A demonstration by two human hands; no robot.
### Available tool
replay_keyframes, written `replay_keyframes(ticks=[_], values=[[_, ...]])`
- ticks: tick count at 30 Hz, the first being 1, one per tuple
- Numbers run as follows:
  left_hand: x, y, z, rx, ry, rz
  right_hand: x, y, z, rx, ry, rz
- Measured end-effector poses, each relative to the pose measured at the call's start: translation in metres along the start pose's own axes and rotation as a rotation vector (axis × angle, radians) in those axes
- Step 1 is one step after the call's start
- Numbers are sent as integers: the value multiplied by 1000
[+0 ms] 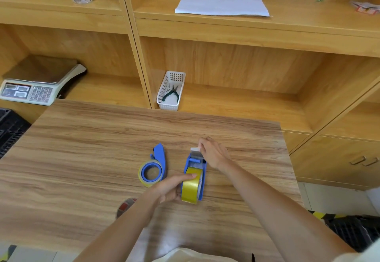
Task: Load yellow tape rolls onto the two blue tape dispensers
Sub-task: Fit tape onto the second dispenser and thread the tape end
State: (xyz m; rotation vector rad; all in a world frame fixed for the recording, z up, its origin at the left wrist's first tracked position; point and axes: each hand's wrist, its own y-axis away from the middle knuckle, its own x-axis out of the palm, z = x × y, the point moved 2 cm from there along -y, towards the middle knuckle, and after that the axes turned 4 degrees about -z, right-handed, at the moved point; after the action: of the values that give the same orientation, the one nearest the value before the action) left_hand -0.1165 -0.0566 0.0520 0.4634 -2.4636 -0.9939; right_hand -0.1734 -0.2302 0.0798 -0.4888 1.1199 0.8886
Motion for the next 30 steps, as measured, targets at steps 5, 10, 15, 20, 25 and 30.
replay_keyframes(ticks=[5, 10, 15, 20, 25, 30], values=[[-8, -2, 8, 41, -113, 107, -9, -3, -4, 90, -47, -40], [-2, -5, 4, -9, 43, 26, -9, -2, -3, 95, -46, -19], [-2, -7, 5, -13, 14, -19, -6, -2, -5, 108, -62, -3], [-8, -4, 6, 16, -53, 86, -8, -5, -7, 138, -64, -10], [-9, 1, 8, 48, -57, 155, -10, -7, -8, 168, -103, -25], [-11, 4, 5, 54, -121, 190, -9, -4, -11, 220, -143, -31]])
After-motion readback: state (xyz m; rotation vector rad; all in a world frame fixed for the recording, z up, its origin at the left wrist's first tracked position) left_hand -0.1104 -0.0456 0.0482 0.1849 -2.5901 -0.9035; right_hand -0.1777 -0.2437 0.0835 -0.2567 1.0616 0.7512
